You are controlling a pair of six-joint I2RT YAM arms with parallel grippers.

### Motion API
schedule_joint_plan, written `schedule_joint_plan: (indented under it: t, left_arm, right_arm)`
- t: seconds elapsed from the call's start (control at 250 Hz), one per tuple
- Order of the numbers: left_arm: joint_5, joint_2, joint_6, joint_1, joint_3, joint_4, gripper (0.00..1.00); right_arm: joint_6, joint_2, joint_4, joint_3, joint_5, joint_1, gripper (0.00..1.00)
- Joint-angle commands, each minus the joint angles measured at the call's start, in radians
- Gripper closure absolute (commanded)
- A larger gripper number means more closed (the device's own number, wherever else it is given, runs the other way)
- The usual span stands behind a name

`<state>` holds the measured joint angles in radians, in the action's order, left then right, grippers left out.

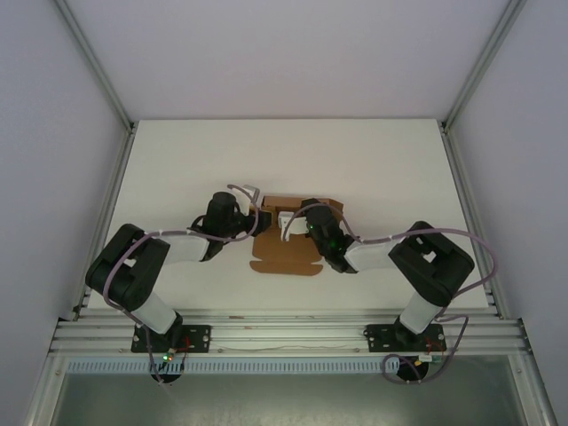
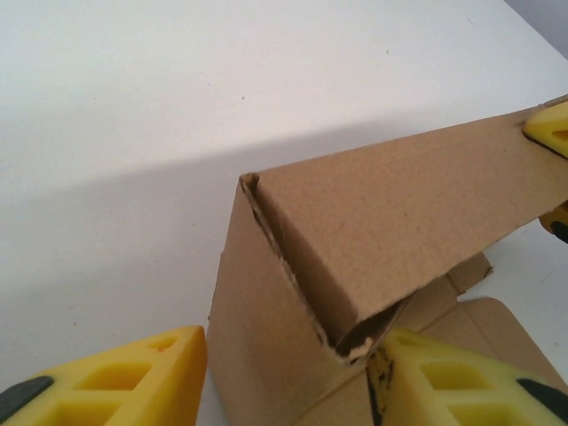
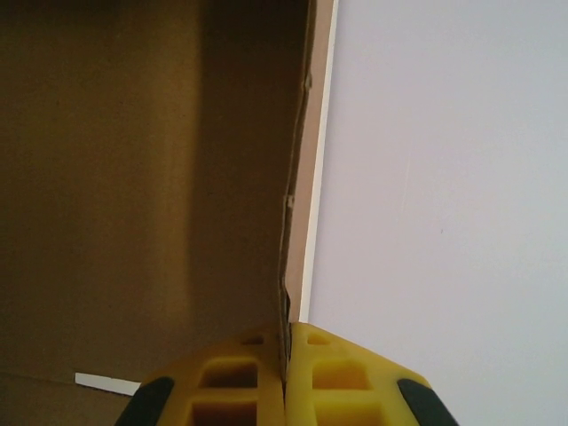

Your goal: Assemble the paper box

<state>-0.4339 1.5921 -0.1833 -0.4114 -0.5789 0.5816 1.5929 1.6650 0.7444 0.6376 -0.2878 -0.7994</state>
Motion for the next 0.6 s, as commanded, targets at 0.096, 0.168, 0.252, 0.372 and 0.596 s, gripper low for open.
schedule_joint_plan:
  t: [0.096, 0.168, 0.252, 0.372, 0.596]
  left_arm:
    - [0.099, 0.045, 0.021, -0.027, -0.018, 0.100, 0.60]
    - [0.108, 0.074, 0.036, -0.032, -0.029, 0.095, 0.61]
    - [0.121, 0.099, 0.033, -0.035, -0.036, 0.095, 0.66]
    - [0.172, 0.116, 0.031, -0.056, -0.039, 0.109, 0.75]
    - [0.359, 0.141, 0.017, -0.105, -0.054, 0.137, 0.97]
  right_arm:
    - [-0.061, -0.005, -0.097, 0.015, -0.019, -0.009, 1.00]
    - [-0.075, 0.004, -0.094, 0.020, -0.036, -0.009, 1.00]
    - [-0.085, 0.004, -0.092, 0.020, -0.037, -0.010, 1.00]
    - [-0.114, -0.005, -0.106, 0.022, -0.034, -0.010, 1.00]
    - [-0.144, -0.022, -0.137, 0.024, -0.029, -0.009, 1.00]
